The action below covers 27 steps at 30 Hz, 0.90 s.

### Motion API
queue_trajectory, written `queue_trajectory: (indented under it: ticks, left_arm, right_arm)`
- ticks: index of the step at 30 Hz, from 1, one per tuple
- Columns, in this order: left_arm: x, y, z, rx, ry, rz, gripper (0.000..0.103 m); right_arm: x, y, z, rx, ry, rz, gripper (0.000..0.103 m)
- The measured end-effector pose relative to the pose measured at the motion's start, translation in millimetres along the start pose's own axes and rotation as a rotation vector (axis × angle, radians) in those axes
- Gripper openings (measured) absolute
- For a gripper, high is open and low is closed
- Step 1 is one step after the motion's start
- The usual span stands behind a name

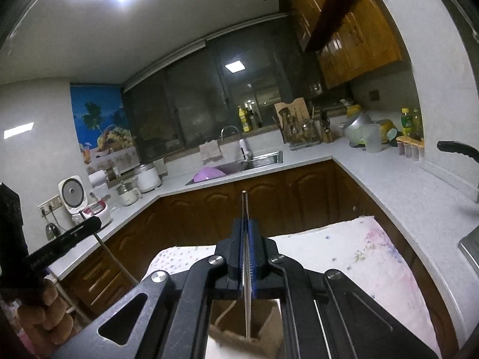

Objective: Organize utensils
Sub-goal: 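Lower both metal chopsticks into the wooden holder and open both tools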

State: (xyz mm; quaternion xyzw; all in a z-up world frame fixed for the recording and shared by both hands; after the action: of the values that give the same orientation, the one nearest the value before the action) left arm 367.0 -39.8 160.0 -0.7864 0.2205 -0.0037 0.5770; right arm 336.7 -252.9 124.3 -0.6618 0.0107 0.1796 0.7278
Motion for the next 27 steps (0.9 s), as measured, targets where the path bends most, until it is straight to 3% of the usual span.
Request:
queue_trajectory:
  ticks: [6, 16, 27]
  left_arm:
    - [47, 23, 17, -0.045, -0.047, 0.043, 0.004]
    - [86, 91, 41, -0.067, -0.110, 0.142, 0.004]
    - [94, 94, 47, -0.081, -0.122, 0.159, 0.006]
  right_arm:
    - [28, 17, -4, -0.013, 0.020, 0.014, 0.003]
    - [66, 86, -7, -0.009, 0.021, 0.093, 0.000]
    - [78, 97, -18, 0.029, 0.016, 0.159, 0.000]
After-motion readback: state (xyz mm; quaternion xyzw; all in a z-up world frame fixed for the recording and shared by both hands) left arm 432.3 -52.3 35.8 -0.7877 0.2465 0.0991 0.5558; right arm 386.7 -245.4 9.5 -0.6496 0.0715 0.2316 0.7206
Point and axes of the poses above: each gripper's, at about its wrist camera, not at the fingertips, and x roughly the way its jaws point, z to its left, y to its underside, the point moved 7 cm from there along x, roughly the way its jaws point, and after that the axes turned 10 degrees about -x, right-handed, at the moved point
